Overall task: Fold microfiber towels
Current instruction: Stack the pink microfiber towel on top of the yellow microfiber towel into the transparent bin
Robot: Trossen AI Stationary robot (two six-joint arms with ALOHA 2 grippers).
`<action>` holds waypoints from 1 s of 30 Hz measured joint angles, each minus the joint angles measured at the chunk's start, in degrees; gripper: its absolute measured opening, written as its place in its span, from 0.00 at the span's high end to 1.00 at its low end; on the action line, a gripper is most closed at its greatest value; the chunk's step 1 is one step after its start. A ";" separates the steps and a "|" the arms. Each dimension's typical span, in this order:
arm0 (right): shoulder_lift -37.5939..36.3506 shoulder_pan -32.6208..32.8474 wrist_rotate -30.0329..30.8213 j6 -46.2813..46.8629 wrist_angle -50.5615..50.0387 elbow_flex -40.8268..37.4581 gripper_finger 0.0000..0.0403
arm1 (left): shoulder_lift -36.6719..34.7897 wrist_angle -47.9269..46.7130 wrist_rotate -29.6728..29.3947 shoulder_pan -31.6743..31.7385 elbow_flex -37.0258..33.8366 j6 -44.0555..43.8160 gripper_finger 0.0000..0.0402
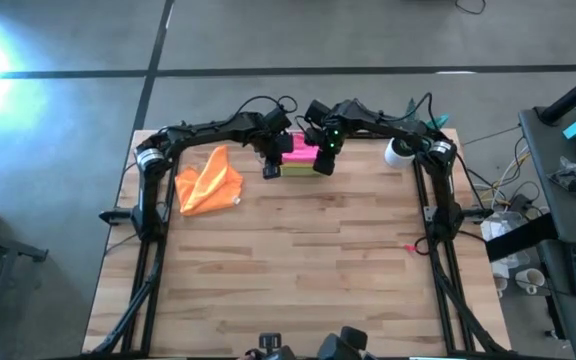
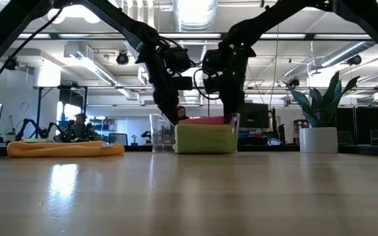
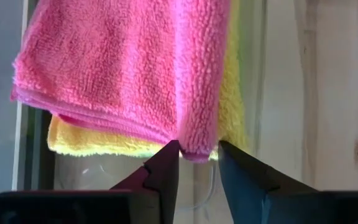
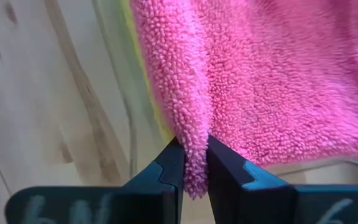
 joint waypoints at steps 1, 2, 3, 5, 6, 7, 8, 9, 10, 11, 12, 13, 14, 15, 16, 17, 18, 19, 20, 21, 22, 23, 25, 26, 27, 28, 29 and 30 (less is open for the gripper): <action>-0.37 0.02 0.00 0.18 -0.02 0.04 0.89 | -0.30 -0.35 -0.24 0.00 0.00 0.02 0.75; -0.78 0.02 -0.02 0.18 -0.19 0.04 0.89 | -0.60 -0.36 -0.77 -0.02 0.11 0.02 0.75; -1.15 0.02 -0.02 0.17 -0.42 0.04 0.89 | -0.93 -0.34 -0.89 -0.02 0.28 0.00 0.75; -1.94 0.02 -0.02 0.17 -0.55 0.04 0.89 | -1.63 -0.44 -0.99 -0.02 0.31 0.02 0.75; -2.28 0.02 -0.03 0.18 -0.55 0.04 0.89 | -1.95 -0.42 -1.01 -0.02 0.31 0.02 0.75; -2.56 0.02 -0.05 0.18 -0.57 0.04 0.89 | -2.36 -0.45 -1.02 -0.02 0.29 0.00 0.75; -2.64 0.00 -0.04 0.10 -0.56 0.05 0.89 | -2.61 -0.46 -1.05 -0.02 0.24 0.00 0.75; -2.66 0.00 -0.06 -0.28 -0.51 0.06 0.89 | -2.82 -0.44 -1.03 -0.04 0.24 0.00 0.75; -2.66 0.02 -0.07 -0.89 -0.40 0.06 0.89 | -3.14 -0.44 -1.05 -0.05 0.24 0.00 0.75; -2.47 0.02 -0.04 -1.65 0.01 0.00 0.89 | -3.28 -0.44 -1.07 -0.04 0.22 0.00 0.75; -2.23 0.02 -0.11 -2.67 0.59 -0.03 0.89 | -3.41 -0.40 -1.07 -0.04 0.22 0.02 0.75; -1.90 0.02 -0.11 -3.12 0.85 -0.03 0.89 | -3.53 -0.41 -1.09 -0.04 0.24 0.02 0.75; -1.47 0.02 -0.13 -3.52 0.91 -0.06 0.89 | -3.58 -0.40 -1.11 -0.04 0.29 0.01 0.75; -1.00 0.02 -0.11 -3.84 0.87 -0.09 0.89 | -3.71 -0.36 -1.14 -0.04 0.31 0.02 0.75; -0.60 0.02 -0.11 -3.87 0.87 -0.11 0.89 | -3.90 -0.36 -1.16 -0.07 0.31 0.02 0.75; -0.25 0.02 -0.11 -3.82 0.76 -0.17 0.89 | -4.09 -0.20 -1.16 -0.07 0.31 0.02 0.75; 0.03 0.02 -0.12 -3.64 0.60 -0.18 0.89 | -4.32 0.05 -1.16 -0.07 0.31 0.02 0.75; 0.15 0.02 -0.11 -3.41 0.65 -0.18 0.89 | -4.43 0.10 -1.18 -0.07 0.31 0.02 0.75; 0.29 0.02 -0.13 -3.36 0.74 -0.18 0.89 | -4.48 0.06 -1.18 -0.07 0.31 0.02 0.75; 0.34 0.02 -0.13 -3.36 0.78 -0.18 0.88 | -4.48 0.10 -1.18 -0.07 0.31 0.02 0.75; 0.40 0.02 -0.13 -3.38 0.81 -0.18 0.87 | -4.48 0.06 -1.20 -0.07 0.31 0.04 0.75; 0.44 0.02 -0.11 -3.38 0.92 -0.18 0.85 | -4.48 0.06 -1.18 -0.07 0.31 0.03 0.75; 0.48 0.02 -0.11 -3.39 1.21 -0.18 0.81 | -4.48 0.10 -1.20 -0.07 0.31 0.04 0.75; 0.48 0.02 -0.11 -3.41 1.20 -0.11 0.78 | -4.48 0.10 -1.20 -0.07 0.31 0.04 0.75; 0.48 0.02 -0.10 -3.72 1.33 0.02 0.75 | -4.48 0.10 -1.20 -0.07 0.31 0.08 0.75; 0.48 0.02 0.04 -4.33 1.83 0.11 0.72 | -4.48 0.10 -1.20 -0.07 0.31 0.23 0.75; 0.48 0.02 0.81 -5.02 2.51 0.15 0.69 | -4.48 0.11 -1.20 -0.07 0.31 0.46 0.75; 0.48 0.02 2.23 -5.42 3.30 0.23 0.66 | -4.48 0.13 -1.23 -0.06 0.31 0.48 0.75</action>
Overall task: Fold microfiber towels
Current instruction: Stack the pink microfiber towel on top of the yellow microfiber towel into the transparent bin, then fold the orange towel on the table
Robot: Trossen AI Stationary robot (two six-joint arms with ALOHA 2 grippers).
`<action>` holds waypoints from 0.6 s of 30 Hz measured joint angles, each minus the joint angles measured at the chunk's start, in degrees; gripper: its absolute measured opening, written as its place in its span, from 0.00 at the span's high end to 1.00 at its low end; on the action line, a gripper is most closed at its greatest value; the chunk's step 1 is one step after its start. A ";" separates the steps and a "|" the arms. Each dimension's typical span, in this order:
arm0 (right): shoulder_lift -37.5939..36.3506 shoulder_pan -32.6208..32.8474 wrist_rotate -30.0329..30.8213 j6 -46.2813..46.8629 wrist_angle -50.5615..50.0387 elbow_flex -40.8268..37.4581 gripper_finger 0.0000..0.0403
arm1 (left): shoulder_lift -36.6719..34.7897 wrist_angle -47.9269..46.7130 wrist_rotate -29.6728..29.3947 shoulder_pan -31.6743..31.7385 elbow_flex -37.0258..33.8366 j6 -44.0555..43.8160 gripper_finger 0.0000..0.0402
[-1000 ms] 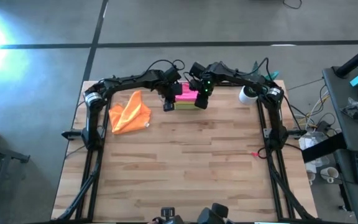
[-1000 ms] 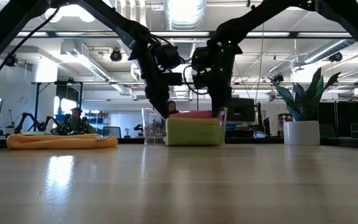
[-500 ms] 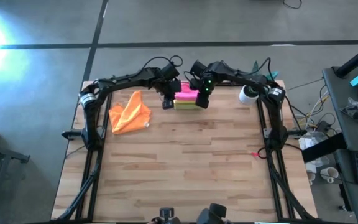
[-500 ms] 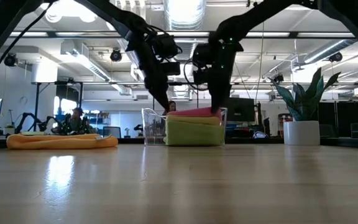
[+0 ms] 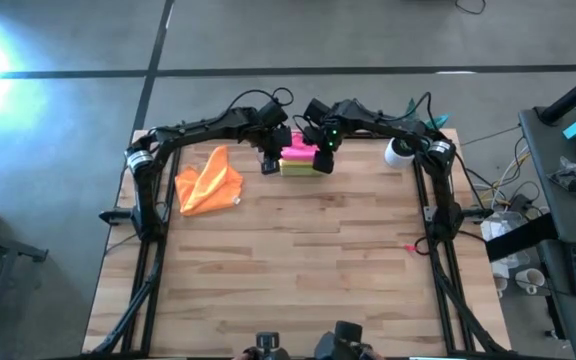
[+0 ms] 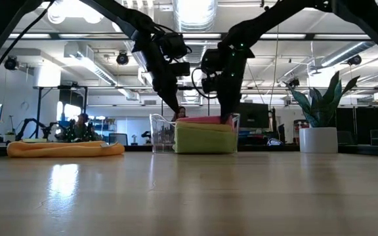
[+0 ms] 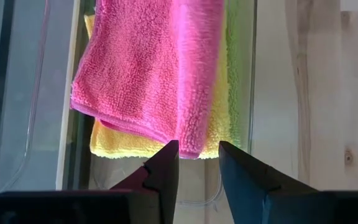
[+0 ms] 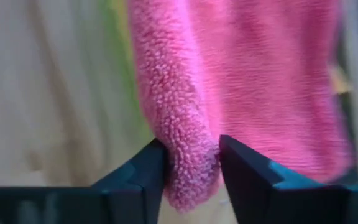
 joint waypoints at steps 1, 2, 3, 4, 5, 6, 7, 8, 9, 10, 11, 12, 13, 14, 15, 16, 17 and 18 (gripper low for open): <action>0.00 0.00 1.54 -0.23 0.53 0.22 0.63 | 0.00 0.00 -0.10 0.04 0.00 0.02 0.75; 0.00 0.00 2.85 -0.65 0.64 0.50 0.61 | 0.00 -0.02 -0.82 0.06 0.00 0.04 0.75; -0.04 0.00 3.88 -1.13 0.00 1.03 0.58 | 0.01 -0.06 -2.21 0.06 0.00 0.02 0.75; -0.17 0.00 4.37 -1.54 -1.23 1.68 0.56 | -0.12 -0.32 -4.08 0.06 0.00 -0.06 0.75; -0.31 0.00 4.64 -1.86 -2.64 2.40 0.55 | -0.31 -0.84 -6.40 0.06 0.00 -0.17 0.75; -0.47 0.00 4.75 -2.13 -4.04 3.14 0.53 | -0.64 -1.49 -8.68 0.06 0.00 -0.28 0.75; -0.62 0.00 4.72 -2.36 -5.32 3.84 0.52 | -1.04 -2.46 -10.72 0.06 0.00 -0.27 0.75; -0.72 0.00 4.71 -2.40 -6.43 4.47 0.51 | -1.45 -3.59 -12.03 0.06 0.00 -0.31 0.75; -0.74 0.00 4.68 -2.33 -7.23 5.01 0.51 | -1.94 -4.44 -12.89 0.12 0.00 -0.35 0.75; -0.74 0.00 4.67 -1.95 -7.80 5.42 0.50 | -2.50 -5.32 -13.19 0.13 -0.04 -0.46 0.75; -0.74 0.00 4.66 -1.41 -8.54 5.86 0.50 | -3.09 -6.70 -13.26 0.13 -0.19 -0.78 0.75; -0.74 0.00 4.66 -0.54 -9.28 6.20 0.50 | -3.77 -8.62 -13.21 0.11 -0.39 -1.96 0.75; -0.74 0.00 4.64 -0.05 -10.23 6.62 0.50 | -4.41 -10.20 -13.18 0.11 -0.61 -3.53 0.75; -0.74 0.00 4.61 1.02 -11.17 7.02 0.51 | -5.08 -11.24 -13.18 0.09 -1.10 -5.27 0.75; -0.74 0.00 4.57 1.92 -11.95 7.39 0.51 | -5.83 -12.31 -13.07 0.06 -1.87 -6.88 0.75; -0.74 0.00 4.31 3.10 -12.61 7.75 0.51 | -6.76 -13.53 -12.60 0.06 -2.91 -8.46 0.75; -0.74 0.00 3.57 4.51 -13.02 7.97 0.52 | -7.70 -14.22 -11.91 -0.07 -4.09 -10.01 0.75; -0.74 0.00 2.20 5.76 -13.40 8.24 0.52 | -8.86 -14.04 -11.03 -0.18 -5.54 -11.54 0.75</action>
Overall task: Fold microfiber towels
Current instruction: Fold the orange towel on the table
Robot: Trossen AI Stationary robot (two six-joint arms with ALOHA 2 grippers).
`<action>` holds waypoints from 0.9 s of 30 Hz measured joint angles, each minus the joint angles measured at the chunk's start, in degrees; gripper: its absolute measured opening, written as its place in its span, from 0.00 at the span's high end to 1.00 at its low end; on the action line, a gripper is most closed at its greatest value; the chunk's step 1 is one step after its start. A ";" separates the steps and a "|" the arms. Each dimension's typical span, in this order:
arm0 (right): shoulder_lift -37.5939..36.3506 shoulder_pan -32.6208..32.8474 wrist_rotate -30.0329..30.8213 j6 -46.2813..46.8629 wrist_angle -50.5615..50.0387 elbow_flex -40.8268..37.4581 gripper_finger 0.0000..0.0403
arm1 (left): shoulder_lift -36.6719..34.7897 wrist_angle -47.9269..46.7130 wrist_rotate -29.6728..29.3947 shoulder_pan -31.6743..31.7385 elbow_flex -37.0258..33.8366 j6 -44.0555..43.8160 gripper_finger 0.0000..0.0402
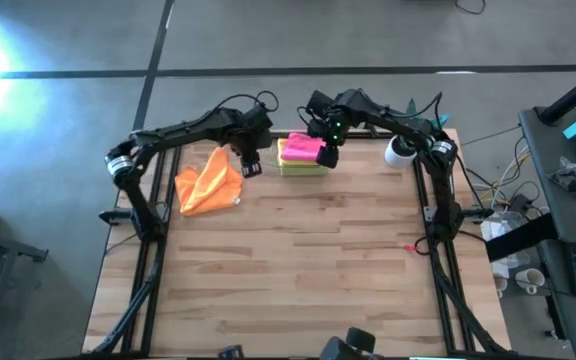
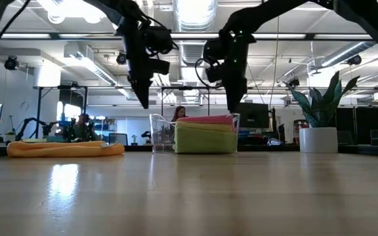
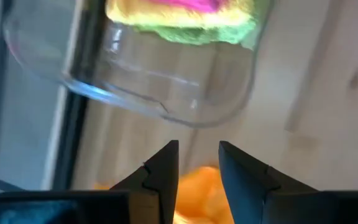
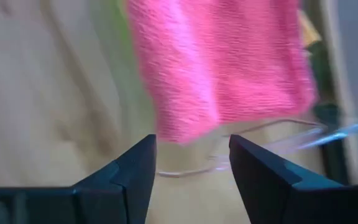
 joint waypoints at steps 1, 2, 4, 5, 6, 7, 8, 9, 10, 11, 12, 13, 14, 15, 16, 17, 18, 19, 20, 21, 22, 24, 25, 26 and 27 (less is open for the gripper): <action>0.00 0.00 -1.64 1.16 -0.31 0.30 0.53 | -1.03 0.49 0.95 -0.13 -1.58 -1.35 0.75; 0.00 0.04 -3.57 2.30 -0.36 0.59 0.53 | -2.13 0.71 2.10 -0.48 -3.28 -2.61 0.75; 0.00 0.31 -7.08 4.45 -0.75 1.05 0.54 | -4.66 0.69 3.28 -1.36 -7.21 -4.61 0.75; 0.00 0.56 -8.17 5.43 -0.94 1.28 0.54 | -5.82 0.91 3.47 -1.90 -9.22 -5.64 0.75; -0.01 0.95 -8.89 6.56 -0.82 1.38 0.55 | -7.26 2.01 3.47 -2.41 -11.47 -6.77 0.75; -0.11 1.50 -9.21 7.77 -0.72 1.40 0.55 | -8.66 3.11 3.50 -2.85 -13.82 -8.27 0.75; -0.21 2.13 -9.23 8.80 -0.79 1.37 0.55 | -9.93 4.55 3.59 -3.31 -16.21 -10.12 0.75; -0.31 2.76 -9.31 9.38 -0.91 1.34 0.55 | -11.18 6.32 3.58 -3.81 -18.58 -11.97 0.75; -0.41 3.52 -9.35 10.49 -0.95 1.31 0.55 | -12.37 8.35 3.58 -4.24 -20.93 -13.91 0.75; -0.42 4.27 -9.33 11.55 -0.97 1.28 0.55 | -13.40 10.02 3.52 -4.69 -23.20 -15.86 0.75; -0.42 5.08 -9.31 12.67 -0.97 1.23 0.55 | -14.24 11.47 3.47 -5.22 -25.35 -17.82 0.75; -0.42 5.93 -9.28 13.84 -1.00 1.18 0.55 | -15.10 13.02 3.47 -5.74 -27.38 -19.96 0.75; -0.42 6.89 -9.23 14.95 -0.99 1.14 0.55 | -15.80 14.35 3.51 -6.18 -29.10 -22.01 0.75; -0.42 7.91 -9.15 15.45 -1.01 1.10 0.55 | -16.52 15.15 3.51 -6.66 -30.65 -23.94 0.75; -0.43 8.99 -9.13 16.05 -0.99 1.10 0.55 | -17.08 15.84 3.51 -7.14 -32.17 -25.73 0.75; -0.46 10.03 -9.15 16.36 -0.96 1.10 0.55 | -17.51 16.62 3.40 -7.61 -33.50 -27.63 0.75; -0.48 11.08 -9.13 16.56 -0.96 1.10 0.56 | -17.77 17.35 3.07 -8.09 -34.59 -29.79 0.75; -0.50 12.05 -9.15 16.78 -0.96 1.10 0.56 | -17.94 17.63 2.24 -8.54 -35.47 -31.92 0.75; -0.50 13.06 -9.13 16.99 -0.96 1.10 0.56 | -18.05 17.60 1.05 -9.12 -36.10 -34.09 0.75; -0.50 13.95 -9.14 17.38 -0.96 1.10 0.56 | -18.06 17.41 -0.22 -9.72 -36.35 -35.91 0.75; -0.50 14.74 -9.13 17.54 -0.96 1.10 0.56 | -18.06 17.23 -1.60 -10.30 -36.36 -37.35 0.75; -0.50 16.24 -9.11 18.08 -0.94 1.10 0.56 | -18.05 16.91 -4.13 -11.65 -36.27 -39.41 0.76; -0.50 16.86 -9.11 18.36 -0.92 1.10 0.56 | -18.04 16.65 -4.97 -12.31 -35.91 -40.08 0.76; -0.50 17.49 -9.11 18.52 -0.94 1.10 0.56 | -18.02 16.64 -5.49 -12.99 -35.44 -40.72 0.76; -0.50 18.00 -9.10 18.65 -0.93 1.10 0.56 | -18.02 16.66 -5.87 -13.64 -34.82 -41.79 0.76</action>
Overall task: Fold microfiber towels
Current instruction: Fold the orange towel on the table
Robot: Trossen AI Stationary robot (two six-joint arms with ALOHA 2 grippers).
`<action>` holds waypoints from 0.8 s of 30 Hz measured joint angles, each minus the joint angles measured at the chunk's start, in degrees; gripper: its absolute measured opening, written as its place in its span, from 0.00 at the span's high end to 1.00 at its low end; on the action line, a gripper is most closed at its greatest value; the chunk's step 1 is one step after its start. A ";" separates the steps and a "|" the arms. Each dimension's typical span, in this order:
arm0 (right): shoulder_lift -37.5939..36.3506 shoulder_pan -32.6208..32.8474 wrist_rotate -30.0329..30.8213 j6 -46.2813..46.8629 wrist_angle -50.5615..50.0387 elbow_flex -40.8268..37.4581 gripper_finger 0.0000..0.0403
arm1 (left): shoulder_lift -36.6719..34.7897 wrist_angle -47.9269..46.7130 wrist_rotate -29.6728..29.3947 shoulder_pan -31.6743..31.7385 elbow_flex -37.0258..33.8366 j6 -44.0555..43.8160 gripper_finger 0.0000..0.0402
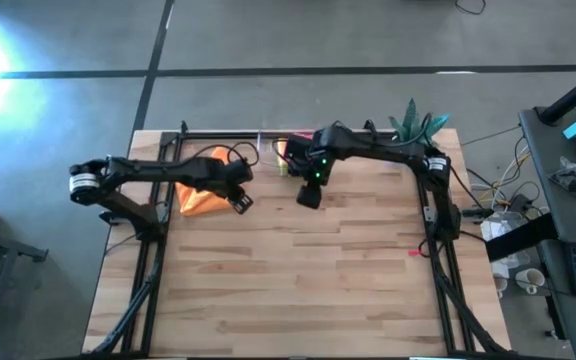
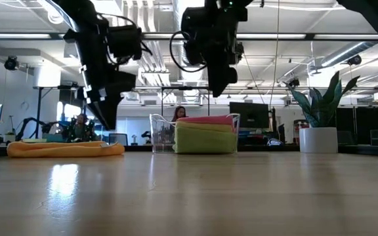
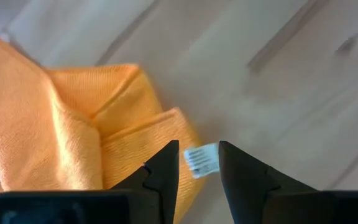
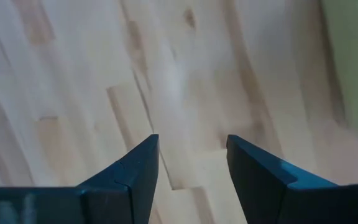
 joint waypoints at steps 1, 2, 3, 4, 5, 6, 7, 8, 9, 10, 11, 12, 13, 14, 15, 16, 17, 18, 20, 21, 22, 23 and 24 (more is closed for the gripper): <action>0.00 0.40 0.00 -0.11 0.01 0.00 0.56 | 0.00 0.04 -0.76 -0.64 0.58 -1.26 0.76; 0.00 0.78 0.01 -0.44 0.01 0.00 0.56 | 0.00 0.08 -1.51 -1.25 1.13 -2.37 0.76; 0.00 1.02 0.01 -0.88 0.03 -0.02 0.56 | 0.05 0.24 -2.53 -1.74 1.49 -3.22 0.76; -0.02 1.16 0.00 -1.37 0.06 -0.02 0.56 | 0.25 0.22 -3.64 -2.21 1.85 -4.17 0.76; -0.02 1.18 0.00 -1.96 0.10 -0.02 0.56 | 0.51 0.28 -4.72 -2.58 2.08 -4.85 0.76; -0.02 1.19 0.05 -2.43 0.15 -0.02 0.56 | 0.81 0.43 -5.71 -2.82 2.13 -5.55 0.76; -0.02 1.17 0.08 -3.04 0.19 -0.02 0.56 | 1.22 0.54 -6.10 -2.97 2.13 -5.70 0.76; -0.02 1.15 0.10 -3.89 0.21 -0.02 0.56 | 1.78 0.89 -6.39 -3.00 2.12 -5.85 0.76; -0.02 1.13 0.17 -4.51 0.23 -0.02 0.56 | 2.43 1.37 -6.57 -3.03 2.13 -6.67 0.76; -0.01 1.11 0.17 -5.32 0.22 -0.02 0.56 | 3.26 1.65 -6.83 -3.03 2.11 -8.20 0.76; -0.02 0.97 0.15 -5.97 0.23 -0.02 0.56 | 4.06 2.06 -6.93 -3.01 2.07 -9.63 0.76; -0.02 0.92 0.15 -6.78 0.22 -0.02 0.56 | 4.96 2.60 -7.07 -3.03 2.06 -10.26 0.76; -0.02 0.90 0.13 -7.42 0.19 -0.02 0.56 | 5.92 3.01 -7.47 -3.03 2.08 -10.48 0.76; -0.02 0.84 0.15 -8.27 0.14 -0.02 0.56 | 6.84 3.11 -7.86 -3.03 2.08 -10.71 0.76; -0.02 0.77 0.13 -8.99 0.04 -0.02 0.56 | 7.83 3.33 -8.26 -3.03 2.08 -11.39 0.76; -0.02 0.74 0.15 -9.84 0.02 -0.04 0.56 | 8.75 3.64 -8.41 -3.03 2.08 -11.96 0.76; -0.02 0.68 0.13 -10.51 0.03 -0.04 0.56 | 9.63 3.66 -8.43 -3.01 2.08 -12.62 0.76; -0.01 0.62 0.15 -11.35 0.03 -0.04 0.56 | 10.40 3.45 -8.43 -3.02 2.08 -13.13 0.76; 0.00 0.60 0.15 -12.67 0.03 -0.04 0.56 | 11.43 3.48 -8.43 -3.11 2.08 -13.24 0.76; 0.00 0.56 0.15 -13.21 0.03 -0.04 0.56 | 11.73 3.50 -8.47 -3.10 2.08 -13.32 0.76; 0.00 0.49 0.13 -13.94 0.06 -0.04 0.56 | 11.89 3.44 -8.64 -3.10 2.08 -13.52 0.76; 0.01 0.47 0.13 -14.46 0.03 -0.06 0.56 | 11.93 3.46 -9.22 -3.10 2.08 -14.21 0.76; 0.02 0.38 0.11 -15.07 0.03 -0.07 0.56 | 11.93 3.47 -9.99 -3.13 2.08 -15.08 0.76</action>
